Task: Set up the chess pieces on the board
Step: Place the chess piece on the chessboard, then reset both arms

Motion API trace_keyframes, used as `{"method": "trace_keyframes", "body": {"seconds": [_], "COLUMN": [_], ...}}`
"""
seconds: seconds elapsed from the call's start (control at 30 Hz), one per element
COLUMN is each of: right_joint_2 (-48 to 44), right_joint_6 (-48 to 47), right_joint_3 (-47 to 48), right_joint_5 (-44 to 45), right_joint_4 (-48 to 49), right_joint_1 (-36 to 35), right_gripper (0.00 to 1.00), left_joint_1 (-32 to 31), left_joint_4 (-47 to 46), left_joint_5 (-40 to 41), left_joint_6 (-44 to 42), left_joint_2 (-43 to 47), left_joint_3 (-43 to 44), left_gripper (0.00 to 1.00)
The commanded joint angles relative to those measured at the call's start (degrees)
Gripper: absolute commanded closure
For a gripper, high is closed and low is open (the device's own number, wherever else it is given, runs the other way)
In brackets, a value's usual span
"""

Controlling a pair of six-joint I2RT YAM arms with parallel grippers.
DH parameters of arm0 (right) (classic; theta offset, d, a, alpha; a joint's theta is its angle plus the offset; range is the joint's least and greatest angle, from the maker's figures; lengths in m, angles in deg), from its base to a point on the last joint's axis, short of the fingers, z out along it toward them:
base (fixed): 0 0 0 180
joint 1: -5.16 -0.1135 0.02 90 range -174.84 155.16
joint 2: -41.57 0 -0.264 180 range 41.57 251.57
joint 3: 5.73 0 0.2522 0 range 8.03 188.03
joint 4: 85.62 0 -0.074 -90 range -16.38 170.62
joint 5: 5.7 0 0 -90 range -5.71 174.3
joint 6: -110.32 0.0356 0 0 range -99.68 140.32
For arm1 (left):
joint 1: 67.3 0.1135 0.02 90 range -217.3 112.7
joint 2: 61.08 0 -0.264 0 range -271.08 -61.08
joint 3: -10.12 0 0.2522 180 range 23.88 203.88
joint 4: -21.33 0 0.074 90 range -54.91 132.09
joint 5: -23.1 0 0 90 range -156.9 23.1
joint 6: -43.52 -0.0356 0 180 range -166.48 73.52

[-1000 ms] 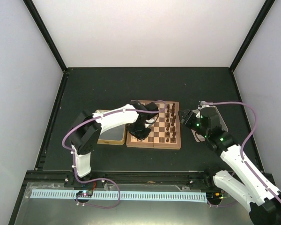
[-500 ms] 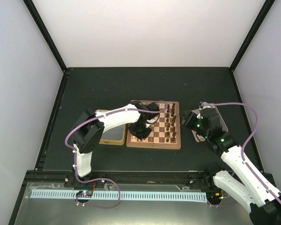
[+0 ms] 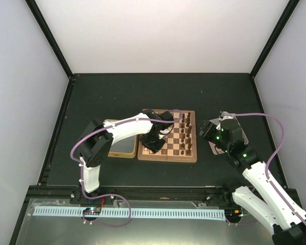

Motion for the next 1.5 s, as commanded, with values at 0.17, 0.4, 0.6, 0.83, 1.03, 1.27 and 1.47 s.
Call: {"method": "trace_keyframes", "body": {"seconds": [0.17, 0.4, 0.6, 0.83, 1.03, 1.27, 1.47], "right_joint_2": [-2.2, -3.6, -5.9, -8.0, -11.4, -20.4, -28.2], "right_joint_6": [0.8, -3.0, -10.6, -18.1, -23.2, -26.9, -29.3], "right_joint_3": [1.5, 2.2, 3.1, 6.2, 9.7, 12.0, 12.6], "right_joint_5": [2.1, 4.8, 9.8, 10.5, 16.4, 28.0, 35.2], "right_joint_4": [-2.5, -5.1, -7.4, -7.3, -9.9, -12.3, -14.1], "right_joint_1": [0.4, 0.4, 0.4, 0.4, 0.4, 0.5, 0.4], "right_gripper": [0.39, 0.39, 0.31, 0.23, 0.17, 0.09, 0.00], "left_joint_1": [-0.2, 1.8, 3.3, 3.5, 3.5, 3.5, 3.4], "left_joint_4": [-2.4, -12.2, -25.8, -38.4, -35.3, -32.1, -30.2], "left_joint_5": [-2.0, 3.7, 16.3, 25.7, 31.3, 37.1, 39.2], "left_joint_6": [0.8, 3.9, 3.8, -1.4, -3.0, -2.9, -4.3], "left_joint_2": [8.2, 23.2, 45.7, 72.1, 85.3, 91.5, 93.7], "left_joint_3": [1.6, -5.6, -19.3, -34.4, -35.7, -34.9, -33.2], "left_gripper": [0.58, 0.53, 0.43, 0.23, 0.01, 0.01, 0.01]}}
